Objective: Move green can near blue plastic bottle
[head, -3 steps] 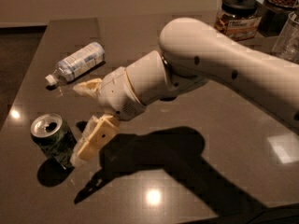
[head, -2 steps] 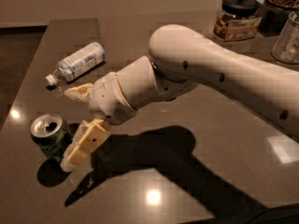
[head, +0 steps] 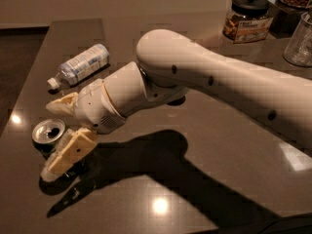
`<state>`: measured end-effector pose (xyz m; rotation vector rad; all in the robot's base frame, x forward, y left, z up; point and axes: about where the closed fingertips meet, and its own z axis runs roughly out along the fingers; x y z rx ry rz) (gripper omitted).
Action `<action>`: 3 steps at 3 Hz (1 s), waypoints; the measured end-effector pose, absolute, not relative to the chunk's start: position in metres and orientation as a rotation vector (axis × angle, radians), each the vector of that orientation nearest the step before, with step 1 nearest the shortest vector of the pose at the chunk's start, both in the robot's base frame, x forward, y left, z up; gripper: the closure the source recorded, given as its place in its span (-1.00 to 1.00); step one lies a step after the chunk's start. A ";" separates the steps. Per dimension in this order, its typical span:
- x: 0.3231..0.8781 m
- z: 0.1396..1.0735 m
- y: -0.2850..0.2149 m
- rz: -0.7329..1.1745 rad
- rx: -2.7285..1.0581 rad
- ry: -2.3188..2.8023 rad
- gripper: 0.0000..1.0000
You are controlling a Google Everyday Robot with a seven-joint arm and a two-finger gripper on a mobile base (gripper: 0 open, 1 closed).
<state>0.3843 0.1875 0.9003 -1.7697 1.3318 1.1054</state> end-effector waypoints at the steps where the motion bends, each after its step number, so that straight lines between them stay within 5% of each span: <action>1: 0.381 0.905 0.197 1.135 -1.778 1.326 -0.27; 3: 0.410 0.920 0.192 1.101 -1.746 1.360 0.67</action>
Offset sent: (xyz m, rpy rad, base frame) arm 0.0159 0.0060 0.0193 0.0005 0.0432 -0.0114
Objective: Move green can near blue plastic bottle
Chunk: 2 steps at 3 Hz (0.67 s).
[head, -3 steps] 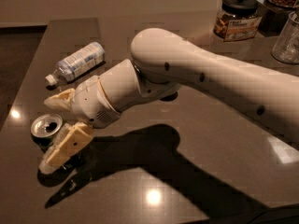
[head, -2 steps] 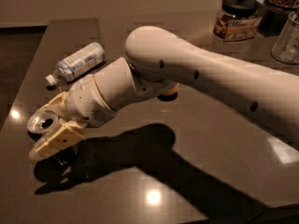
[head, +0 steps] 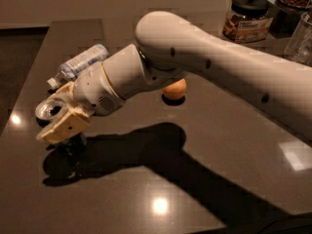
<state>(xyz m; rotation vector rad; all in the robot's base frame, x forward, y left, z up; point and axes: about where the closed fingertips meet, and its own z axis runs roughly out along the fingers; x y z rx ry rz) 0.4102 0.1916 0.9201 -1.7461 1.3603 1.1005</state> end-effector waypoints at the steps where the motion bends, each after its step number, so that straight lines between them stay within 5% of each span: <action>1: 0.452 0.926 0.183 1.063 -1.677 1.370 1.00; 2: 0.505 0.929 0.176 1.033 -1.575 1.383 1.00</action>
Offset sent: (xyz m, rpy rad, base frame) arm 0.1636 -0.0300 0.0124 0.1400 -0.0360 -0.2523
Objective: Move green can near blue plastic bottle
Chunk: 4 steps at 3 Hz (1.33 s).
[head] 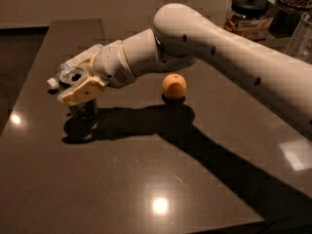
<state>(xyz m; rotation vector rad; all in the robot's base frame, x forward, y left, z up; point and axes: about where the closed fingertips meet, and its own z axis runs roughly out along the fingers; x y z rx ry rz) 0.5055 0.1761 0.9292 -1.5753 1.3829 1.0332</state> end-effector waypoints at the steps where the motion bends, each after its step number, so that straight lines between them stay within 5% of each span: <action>1: 0.552 0.930 0.177 1.009 -1.507 1.402 1.00; 2: 0.589 0.931 0.180 0.972 -1.487 1.435 1.00; 4: 0.636 0.917 0.170 0.941 -1.468 1.530 0.17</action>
Offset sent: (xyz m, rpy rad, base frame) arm 0.1357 0.0035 0.0023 -0.0211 -0.0131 -0.1609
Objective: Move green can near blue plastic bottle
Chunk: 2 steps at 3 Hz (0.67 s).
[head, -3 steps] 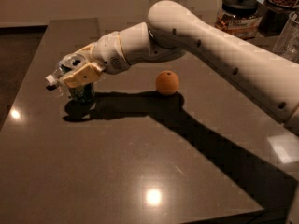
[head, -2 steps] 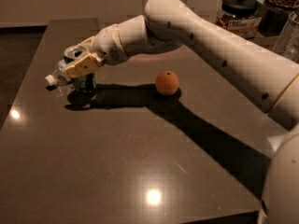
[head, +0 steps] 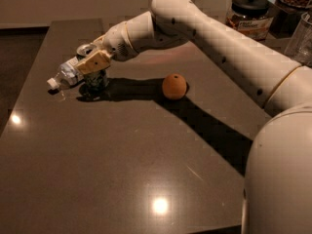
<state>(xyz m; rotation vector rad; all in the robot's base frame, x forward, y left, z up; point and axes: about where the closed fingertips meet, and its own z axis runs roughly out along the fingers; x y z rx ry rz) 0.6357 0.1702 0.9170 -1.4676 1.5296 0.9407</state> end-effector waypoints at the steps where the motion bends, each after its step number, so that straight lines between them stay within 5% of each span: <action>1: 0.643 0.913 0.162 0.945 -1.465 1.539 -0.28; 2: 0.641 0.912 0.166 0.948 -1.469 1.537 -0.76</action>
Offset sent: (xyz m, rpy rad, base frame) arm 0.0063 -0.0062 -0.0036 -0.0029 0.0077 -0.0038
